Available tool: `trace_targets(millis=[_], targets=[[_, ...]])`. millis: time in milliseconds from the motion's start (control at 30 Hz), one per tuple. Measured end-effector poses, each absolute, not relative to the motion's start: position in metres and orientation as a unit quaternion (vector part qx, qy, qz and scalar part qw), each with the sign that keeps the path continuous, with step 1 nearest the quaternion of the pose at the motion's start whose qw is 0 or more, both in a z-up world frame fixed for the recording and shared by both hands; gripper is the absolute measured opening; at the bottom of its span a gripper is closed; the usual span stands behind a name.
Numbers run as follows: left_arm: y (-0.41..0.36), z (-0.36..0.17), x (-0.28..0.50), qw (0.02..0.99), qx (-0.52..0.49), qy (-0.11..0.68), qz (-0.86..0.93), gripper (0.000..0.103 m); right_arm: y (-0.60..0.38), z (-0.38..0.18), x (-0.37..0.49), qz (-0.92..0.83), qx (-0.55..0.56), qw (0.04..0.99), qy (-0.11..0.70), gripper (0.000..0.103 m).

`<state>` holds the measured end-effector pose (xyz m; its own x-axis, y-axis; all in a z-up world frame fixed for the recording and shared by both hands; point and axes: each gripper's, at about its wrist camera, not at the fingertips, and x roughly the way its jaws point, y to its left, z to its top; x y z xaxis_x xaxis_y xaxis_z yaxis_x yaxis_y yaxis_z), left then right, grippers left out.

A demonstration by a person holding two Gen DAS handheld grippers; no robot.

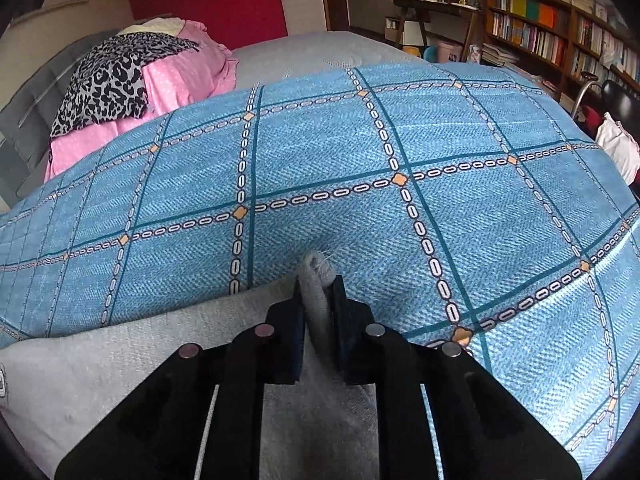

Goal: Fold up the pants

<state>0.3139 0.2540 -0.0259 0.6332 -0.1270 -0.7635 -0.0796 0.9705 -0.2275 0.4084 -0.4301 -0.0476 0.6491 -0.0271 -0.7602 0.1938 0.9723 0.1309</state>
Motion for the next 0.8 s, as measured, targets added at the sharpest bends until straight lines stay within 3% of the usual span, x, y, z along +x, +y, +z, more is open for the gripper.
trace_targets(millis=[433, 800], targets=[[0.259, -0.017, 0.302, 0.901, -0.136, 0.412, -0.011, 0.043, -0.432, 0.040, 0.319, -0.037, 0.116, 0.939, 0.323, 0.012], [0.249, 0.053, 0.243, 0.928, -0.132, 0.348, -0.033, 0.040, -0.443, 0.094, 0.221, -0.009, 0.136, 0.957, 0.256, 0.012]])
